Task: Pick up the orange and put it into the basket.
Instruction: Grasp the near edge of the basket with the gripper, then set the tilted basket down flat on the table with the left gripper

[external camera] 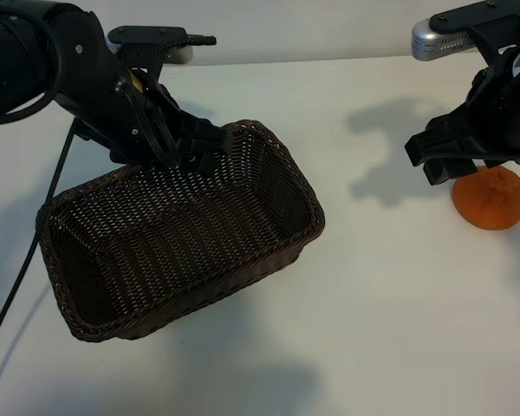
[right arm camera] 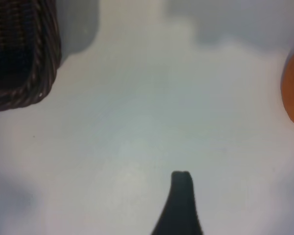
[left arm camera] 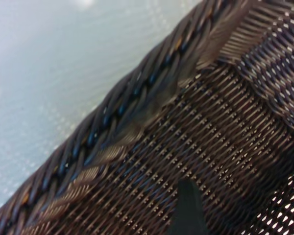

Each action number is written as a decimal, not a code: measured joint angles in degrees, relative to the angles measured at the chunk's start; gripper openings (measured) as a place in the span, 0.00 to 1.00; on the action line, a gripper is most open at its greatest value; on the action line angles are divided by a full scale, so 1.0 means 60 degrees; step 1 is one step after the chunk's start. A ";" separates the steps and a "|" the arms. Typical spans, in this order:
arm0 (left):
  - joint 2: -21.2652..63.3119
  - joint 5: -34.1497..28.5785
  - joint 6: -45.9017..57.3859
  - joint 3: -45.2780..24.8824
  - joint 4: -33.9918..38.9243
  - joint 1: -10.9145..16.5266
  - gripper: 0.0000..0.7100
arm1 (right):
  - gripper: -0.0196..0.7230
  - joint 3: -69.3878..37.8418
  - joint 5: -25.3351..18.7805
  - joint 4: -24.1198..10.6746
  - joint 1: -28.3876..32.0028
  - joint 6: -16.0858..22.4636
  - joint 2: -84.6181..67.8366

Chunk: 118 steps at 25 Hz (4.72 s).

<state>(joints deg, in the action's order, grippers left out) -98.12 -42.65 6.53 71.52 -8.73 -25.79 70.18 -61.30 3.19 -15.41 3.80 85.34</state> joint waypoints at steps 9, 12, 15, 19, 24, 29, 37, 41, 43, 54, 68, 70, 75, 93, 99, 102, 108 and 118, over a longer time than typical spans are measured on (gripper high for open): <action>0.1109 -0.0679 0.1808 -0.0527 0.1518 0.0000 0.81 | 0.81 0.0000 0.0000 0.0000 0.0000 0.0000 0.0000; 0.2082 -0.0859 0.2458 -0.1154 0.2201 0.0000 0.81 | 0.81 0.0000 0.0000 0.0000 0.0000 -0.0008 0.0000; 0.2985 -0.0973 0.3185 -0.1923 0.2722 0.0000 0.81 | 0.81 0.0000 0.0000 0.0000 0.0000 -0.0017 0.0000; 0.3675 -0.1080 0.4414 -0.2984 0.3453 0.0000 0.81 | 0.81 0.0000 0.0000 0.0000 0.0000 -0.0042 0.0000; 0.3969 -0.0806 0.6020 -0.4120 0.4179 0.0000 0.81 | 0.81 0.0000 0.0000 0.0000 0.0000 -0.0105 0.0000; 0.3950 0.0144 0.7117 -0.4905 0.4339 0.0072 0.81 | 0.81 0.0000 0.0000 0.0000 0.0000 -0.0181 0.0000; 0.3359 0.0801 0.6341 -0.4978 0.3214 0.1603 0.81 | 0.81 0.0000 -0.0006 0.0000 0.0000 -0.0244 0.0000; 0.2925 0.1464 0.5730 -0.4987 0.2401 0.1760 0.81 | 0.81 0.0000 -0.0006 0.0000 0.0000 -0.0252 0.0000; 0.2570 0.1601 0.5680 -0.4987 0.2313 0.1782 0.81 | 0.81 0.0000 -0.0006 0.0000 0.0000 -0.0252 0.0000; 0.1215 0.3047 0.5505 -0.5934 0.1823 0.1786 0.81 | 0.81 0.0000 -0.0006 0.0000 0.0000 -0.0252 0.0000; 0.1141 0.3685 0.4873 -0.5972 0.1173 0.1816 0.58 | 0.81 0.0000 -0.0006 0.0000 0.0000 -0.0252 0.0000; 0.1141 0.3685 0.4844 -0.5972 0.1173 0.1816 0.58 | 0.81 0.0000 -0.0006 0.0000 0.0000 -0.0252 0.0000; 0.1141 0.3685 0.4814 -0.5972 0.1162 0.1816 0.58 | 0.81 0.0000 -0.0006 0.0000 0.0000 -0.0252 0.0000; 0.1545 0.4423 0.4439 -0.6000 0.0072 0.1816 0.58 | 0.81 0.0000 -0.0006 0.0000 0.0000 -0.0263 0.0000; 0.2282 0.4460 0.4436 -0.6009 -0.0026 0.1816 0.58 | 0.81 0.0000 -0.0006 0.0000 0.0000 -0.0254 0.0000; 0.2652 0.4461 0.4436 -0.6060 -0.0118 0.1816 0.58 | 0.81 0.0000 -0.0006 0.0000 0.0000 -0.0254 0.0000; 0.3366 0.4505 0.4408 -0.6079 -0.0319 0.1816 0.54 | 0.81 0.0000 -0.0006 0.0000 0.0000 -0.0262 0.0000; 0.3574 0.4522 0.4360 -0.6079 -0.0538 0.1816 0.54 | 0.81 0.0000 -0.0006 0.0000 0.0000 -0.0290 0.0000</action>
<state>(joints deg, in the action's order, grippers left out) -76.67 -15.52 32.69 35.04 -11.96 -14.90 70.18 -61.34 3.19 -15.41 2.06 85.34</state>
